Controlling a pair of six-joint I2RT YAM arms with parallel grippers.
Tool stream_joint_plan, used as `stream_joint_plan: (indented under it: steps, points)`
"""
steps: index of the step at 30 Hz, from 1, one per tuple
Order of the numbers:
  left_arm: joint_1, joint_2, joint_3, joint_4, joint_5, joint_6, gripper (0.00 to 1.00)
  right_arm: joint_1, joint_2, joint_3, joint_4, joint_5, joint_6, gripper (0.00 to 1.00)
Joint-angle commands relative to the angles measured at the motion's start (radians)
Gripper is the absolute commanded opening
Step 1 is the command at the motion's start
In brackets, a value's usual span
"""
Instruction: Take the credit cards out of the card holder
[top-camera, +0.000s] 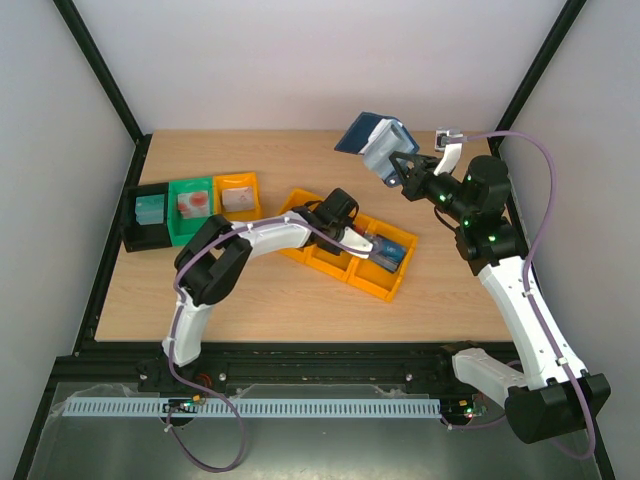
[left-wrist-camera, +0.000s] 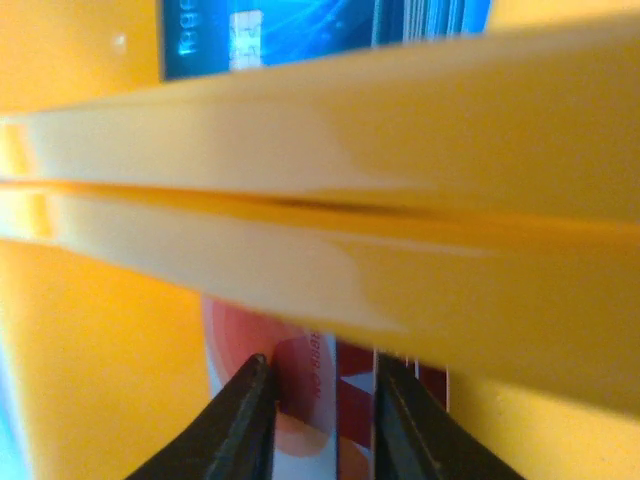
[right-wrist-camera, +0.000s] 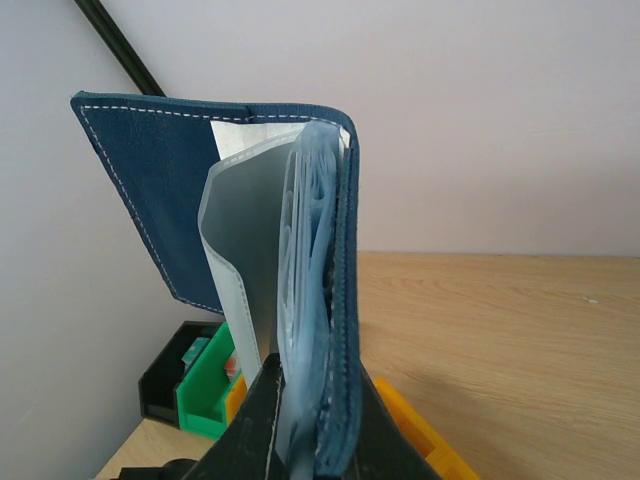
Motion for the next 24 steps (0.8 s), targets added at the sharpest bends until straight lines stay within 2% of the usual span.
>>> stream_joint_plan:
  steps: [1, 3, 4, 11, 13, 15, 16, 22, 24]
  points:
    - [0.021, 0.020, -0.001, -0.060, -0.042, 0.016, 0.16, -0.002, -0.010, 0.010, 0.032, -0.006, -0.015, 0.02]
    - [0.021, 0.009, -0.003, -0.058, -0.043, 0.013, 0.04, -0.003, -0.012, 0.010, 0.030, -0.005, -0.017, 0.02]
    - [0.021, -0.006, -0.003, -0.060, -0.035, -0.007, 0.02, -0.003, -0.013, 0.009, 0.028, -0.004, -0.018, 0.02]
    - [0.020, -0.043, -0.026, -0.106, -0.010, -0.018, 0.03, -0.003, -0.014, 0.011, 0.026, -0.002, -0.022, 0.02]
    - [0.019, -0.047, -0.034, -0.107, -0.014, -0.013, 0.16, -0.003, -0.015, 0.011, 0.026, 0.000, -0.023, 0.02]
    - [0.018, -0.050, -0.031, -0.104, -0.014, -0.009, 0.41, -0.003, -0.017, 0.010, 0.026, 0.001, -0.026, 0.02]
    - [0.018, -0.050, -0.024, -0.103, -0.012, -0.010, 0.45, -0.002, -0.019, 0.009, 0.026, 0.004, -0.026, 0.02]
    - [0.024, -0.050, 0.050, -0.155, 0.029, -0.008, 0.47, -0.003, -0.018, 0.001, 0.029, 0.005, -0.029, 0.02]
    - [0.027, -0.053, 0.061, -0.174, 0.051, 0.013, 0.52, -0.003, -0.018, 0.002, 0.029, 0.007, -0.029, 0.02]
